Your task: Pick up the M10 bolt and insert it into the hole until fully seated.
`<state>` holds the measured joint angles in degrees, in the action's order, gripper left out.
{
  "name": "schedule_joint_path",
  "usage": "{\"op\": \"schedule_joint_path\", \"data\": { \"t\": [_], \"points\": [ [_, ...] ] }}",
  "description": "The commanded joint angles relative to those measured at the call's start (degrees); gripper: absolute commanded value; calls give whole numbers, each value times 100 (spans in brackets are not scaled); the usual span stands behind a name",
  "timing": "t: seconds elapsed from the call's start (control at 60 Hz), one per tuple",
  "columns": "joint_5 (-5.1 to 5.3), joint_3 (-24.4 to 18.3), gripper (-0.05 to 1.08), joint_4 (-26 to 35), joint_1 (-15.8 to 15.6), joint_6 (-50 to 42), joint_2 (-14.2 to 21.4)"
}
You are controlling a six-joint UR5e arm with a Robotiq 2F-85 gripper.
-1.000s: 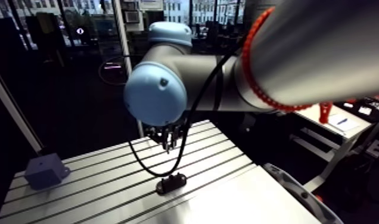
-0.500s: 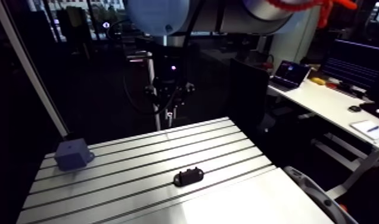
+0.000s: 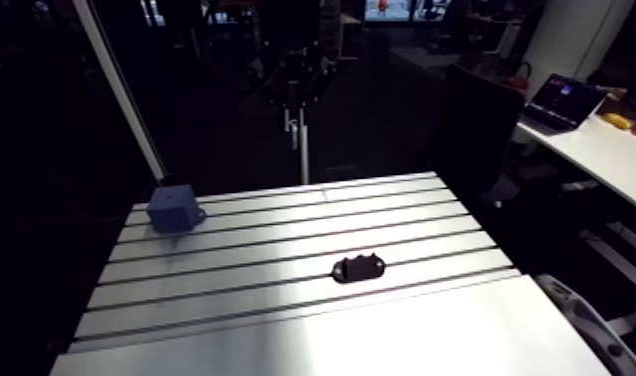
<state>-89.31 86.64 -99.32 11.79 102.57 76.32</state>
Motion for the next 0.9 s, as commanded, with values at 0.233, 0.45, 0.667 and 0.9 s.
{"op": "schedule_joint_path", "data": {
  "t": [0.233, 0.45, 0.667, 0.9],
  "points": [
    [-161, -1343, 108, 715, -925, -227, -947],
    [-145, -1877, 108, 1073, -1189, -259, -1323],
    [-135, -2325, 108, 1191, -1478, -259, -1689],
    [-142, -2640, 108, 1252, -1770, -258, -1997]
  ]
}}
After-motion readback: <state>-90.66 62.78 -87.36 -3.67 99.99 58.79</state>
